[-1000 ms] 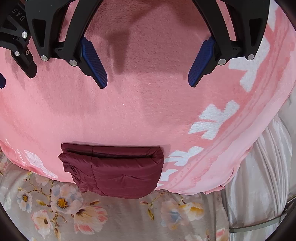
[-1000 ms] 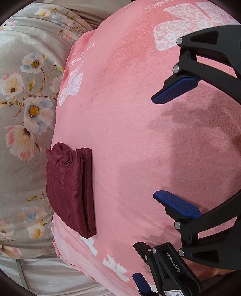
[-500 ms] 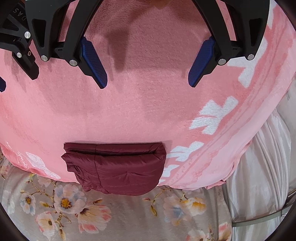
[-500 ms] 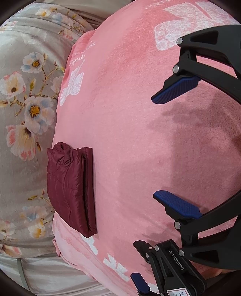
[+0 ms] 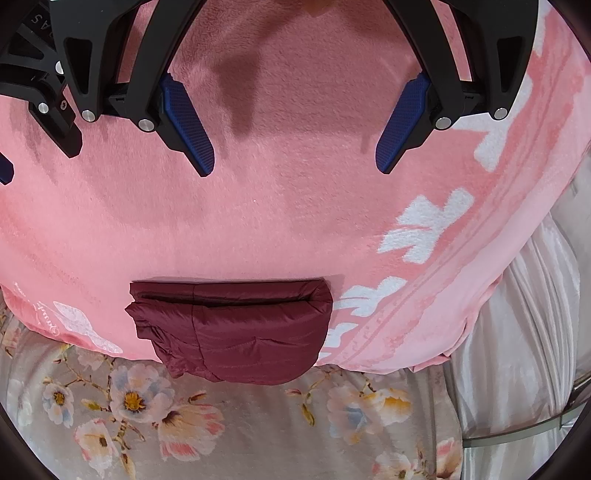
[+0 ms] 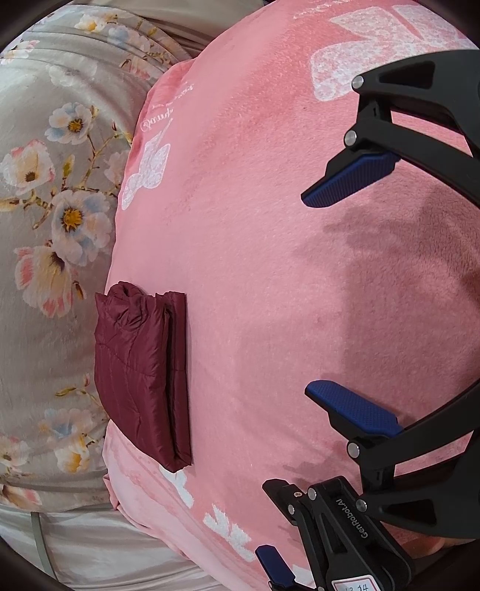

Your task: Fold large clothes

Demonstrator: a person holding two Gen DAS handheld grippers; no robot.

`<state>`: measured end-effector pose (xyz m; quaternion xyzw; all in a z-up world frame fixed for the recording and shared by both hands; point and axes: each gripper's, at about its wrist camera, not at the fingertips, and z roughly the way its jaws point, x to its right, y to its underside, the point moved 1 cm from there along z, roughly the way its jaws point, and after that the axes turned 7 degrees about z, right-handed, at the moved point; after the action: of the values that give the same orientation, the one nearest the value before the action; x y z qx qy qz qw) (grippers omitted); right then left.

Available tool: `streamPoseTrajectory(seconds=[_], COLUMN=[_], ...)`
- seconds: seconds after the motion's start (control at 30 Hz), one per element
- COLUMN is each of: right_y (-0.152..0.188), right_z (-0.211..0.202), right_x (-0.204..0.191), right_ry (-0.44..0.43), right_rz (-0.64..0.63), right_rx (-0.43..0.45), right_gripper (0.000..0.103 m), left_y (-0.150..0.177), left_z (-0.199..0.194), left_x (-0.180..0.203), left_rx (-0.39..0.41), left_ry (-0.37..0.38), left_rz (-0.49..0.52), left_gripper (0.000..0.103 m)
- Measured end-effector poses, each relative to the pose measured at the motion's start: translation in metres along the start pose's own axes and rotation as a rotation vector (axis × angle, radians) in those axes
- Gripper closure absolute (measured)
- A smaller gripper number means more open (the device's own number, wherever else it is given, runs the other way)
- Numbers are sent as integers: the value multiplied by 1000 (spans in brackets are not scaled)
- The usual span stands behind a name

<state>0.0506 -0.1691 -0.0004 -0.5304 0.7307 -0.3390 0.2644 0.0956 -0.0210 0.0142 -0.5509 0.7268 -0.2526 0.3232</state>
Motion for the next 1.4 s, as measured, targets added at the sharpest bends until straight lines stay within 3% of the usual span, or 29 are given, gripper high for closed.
streamPoseTrajectory(seconds=[1.4], right_y=[2], right_z=[-1], right_x=[-6], right_ry=[4], right_rz=[-13], right_rx=[10], right_gripper=[11], left_y=[-3], left_z=[-4], left_x=[4], left_rx=[10], left_ry=[3], left_rz=[-2], left_gripper=[16])
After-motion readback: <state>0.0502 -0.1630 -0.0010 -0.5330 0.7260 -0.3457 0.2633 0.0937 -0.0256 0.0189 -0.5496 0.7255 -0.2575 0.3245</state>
